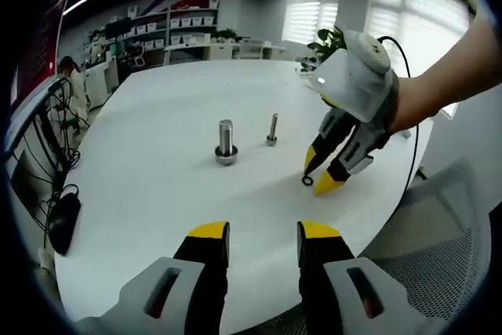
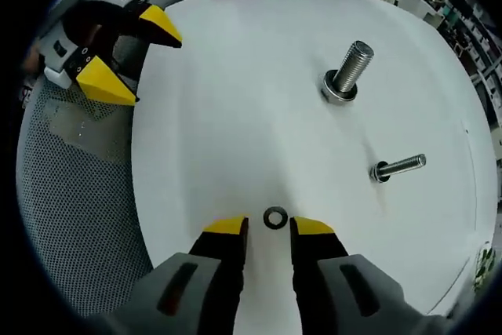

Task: Place the washer onto the threaded stud by aligning its center hole with the stud, sliding it down to the base, and recovering from edge contact or off-axis alignment until the washer reaches the visible bottom stop.

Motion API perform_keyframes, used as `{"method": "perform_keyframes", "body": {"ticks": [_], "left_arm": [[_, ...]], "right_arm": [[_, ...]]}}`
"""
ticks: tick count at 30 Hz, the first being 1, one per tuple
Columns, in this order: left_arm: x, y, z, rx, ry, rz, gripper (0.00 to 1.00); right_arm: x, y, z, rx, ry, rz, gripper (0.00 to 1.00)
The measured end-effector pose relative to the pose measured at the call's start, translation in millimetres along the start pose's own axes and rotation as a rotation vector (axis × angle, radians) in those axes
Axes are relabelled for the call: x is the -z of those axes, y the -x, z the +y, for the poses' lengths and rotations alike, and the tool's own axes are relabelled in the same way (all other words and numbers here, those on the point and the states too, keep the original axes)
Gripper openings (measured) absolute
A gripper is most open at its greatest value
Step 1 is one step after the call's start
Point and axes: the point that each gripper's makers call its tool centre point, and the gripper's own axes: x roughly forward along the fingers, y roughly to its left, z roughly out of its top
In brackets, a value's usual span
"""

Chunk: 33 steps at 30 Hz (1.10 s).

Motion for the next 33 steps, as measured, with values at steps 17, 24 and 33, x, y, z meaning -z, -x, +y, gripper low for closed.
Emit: {"method": "perform_keyframes", "body": {"ticks": [17, 24, 33], "left_arm": [[-0.2, -0.4, -0.5, 0.003, 0.002, -0.002, 0.33], [0.4, -0.3, -1.0, 0.004, 0.001, 0.002, 0.33], [0.4, -0.1, -0.9, 0.003, 0.003, 0.002, 0.33]], "right_arm": [[-0.2, -1.5, -1.0, -0.009, 0.008, 0.039, 0.24], [-0.5, -1.5, -0.1, -0.008, 0.016, 0.046, 0.23], [-0.8, -2.2, 1.6, -0.015, 0.036, 0.064, 0.21]]}}
